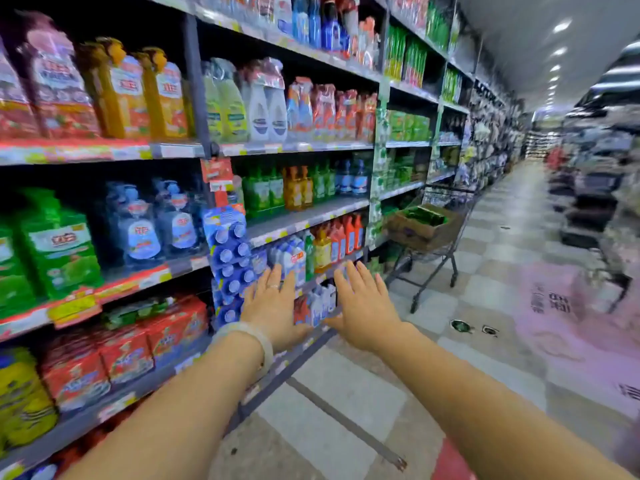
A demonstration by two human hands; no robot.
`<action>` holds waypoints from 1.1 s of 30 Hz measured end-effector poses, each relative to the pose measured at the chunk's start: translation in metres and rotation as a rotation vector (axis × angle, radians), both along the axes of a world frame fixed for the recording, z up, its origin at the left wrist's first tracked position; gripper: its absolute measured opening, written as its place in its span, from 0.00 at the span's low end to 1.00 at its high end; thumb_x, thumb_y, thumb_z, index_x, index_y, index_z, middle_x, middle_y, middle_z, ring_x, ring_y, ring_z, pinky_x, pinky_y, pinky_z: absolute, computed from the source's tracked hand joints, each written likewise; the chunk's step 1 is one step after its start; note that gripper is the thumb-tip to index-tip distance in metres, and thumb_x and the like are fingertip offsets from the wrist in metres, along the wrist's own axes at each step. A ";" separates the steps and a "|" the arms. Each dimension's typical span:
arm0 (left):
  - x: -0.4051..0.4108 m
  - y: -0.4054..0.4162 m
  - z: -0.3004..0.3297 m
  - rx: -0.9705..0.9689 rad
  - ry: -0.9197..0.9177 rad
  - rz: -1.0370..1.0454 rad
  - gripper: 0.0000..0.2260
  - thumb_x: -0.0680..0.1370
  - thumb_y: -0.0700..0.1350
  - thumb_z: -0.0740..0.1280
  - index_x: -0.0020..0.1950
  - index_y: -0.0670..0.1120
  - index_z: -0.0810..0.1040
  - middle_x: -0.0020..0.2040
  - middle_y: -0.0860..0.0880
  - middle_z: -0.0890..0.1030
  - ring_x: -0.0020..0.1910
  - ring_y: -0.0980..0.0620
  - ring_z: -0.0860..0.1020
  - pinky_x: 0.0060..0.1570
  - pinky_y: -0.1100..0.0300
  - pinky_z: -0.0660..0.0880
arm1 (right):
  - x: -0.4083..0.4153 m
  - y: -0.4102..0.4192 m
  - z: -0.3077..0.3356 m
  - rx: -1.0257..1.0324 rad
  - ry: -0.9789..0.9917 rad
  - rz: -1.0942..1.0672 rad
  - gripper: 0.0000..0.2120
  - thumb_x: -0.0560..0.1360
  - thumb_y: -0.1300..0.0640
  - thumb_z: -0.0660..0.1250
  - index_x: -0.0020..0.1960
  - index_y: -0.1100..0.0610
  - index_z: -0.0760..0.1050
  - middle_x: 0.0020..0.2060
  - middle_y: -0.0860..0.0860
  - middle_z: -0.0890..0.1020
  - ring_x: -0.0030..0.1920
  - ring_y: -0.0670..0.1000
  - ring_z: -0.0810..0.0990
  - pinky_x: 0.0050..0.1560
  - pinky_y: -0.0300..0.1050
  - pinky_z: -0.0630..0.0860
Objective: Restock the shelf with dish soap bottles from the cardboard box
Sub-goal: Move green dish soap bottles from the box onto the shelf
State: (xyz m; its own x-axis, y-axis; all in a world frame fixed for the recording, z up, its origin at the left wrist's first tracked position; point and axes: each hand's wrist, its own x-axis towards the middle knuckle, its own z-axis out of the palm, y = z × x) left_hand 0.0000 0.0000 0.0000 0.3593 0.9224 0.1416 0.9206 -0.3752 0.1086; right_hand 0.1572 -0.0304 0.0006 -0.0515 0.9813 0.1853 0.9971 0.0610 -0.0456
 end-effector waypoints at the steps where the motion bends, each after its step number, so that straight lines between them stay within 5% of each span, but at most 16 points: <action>1: 0.011 0.028 0.002 -0.005 -0.014 -0.006 0.43 0.74 0.63 0.63 0.77 0.46 0.41 0.78 0.44 0.40 0.77 0.45 0.41 0.75 0.47 0.45 | 0.012 0.020 0.002 0.001 -0.011 -0.026 0.40 0.77 0.41 0.58 0.77 0.55 0.39 0.77 0.54 0.40 0.77 0.56 0.38 0.76 0.57 0.42; 10: 0.182 0.242 -0.021 -0.043 0.018 -0.252 0.43 0.75 0.61 0.64 0.77 0.47 0.40 0.78 0.45 0.38 0.77 0.45 0.39 0.75 0.47 0.46 | 0.176 0.198 -0.013 -0.045 -0.027 -0.280 0.39 0.77 0.42 0.58 0.77 0.56 0.40 0.77 0.55 0.41 0.77 0.57 0.38 0.75 0.57 0.42; 33: 0.640 0.785 -0.024 -0.083 0.073 -0.472 0.41 0.76 0.59 0.64 0.77 0.47 0.40 0.77 0.45 0.37 0.76 0.44 0.38 0.75 0.46 0.44 | 0.608 0.733 -0.025 -0.049 -0.032 -0.465 0.40 0.77 0.41 0.58 0.77 0.54 0.39 0.77 0.54 0.41 0.77 0.56 0.39 0.76 0.57 0.43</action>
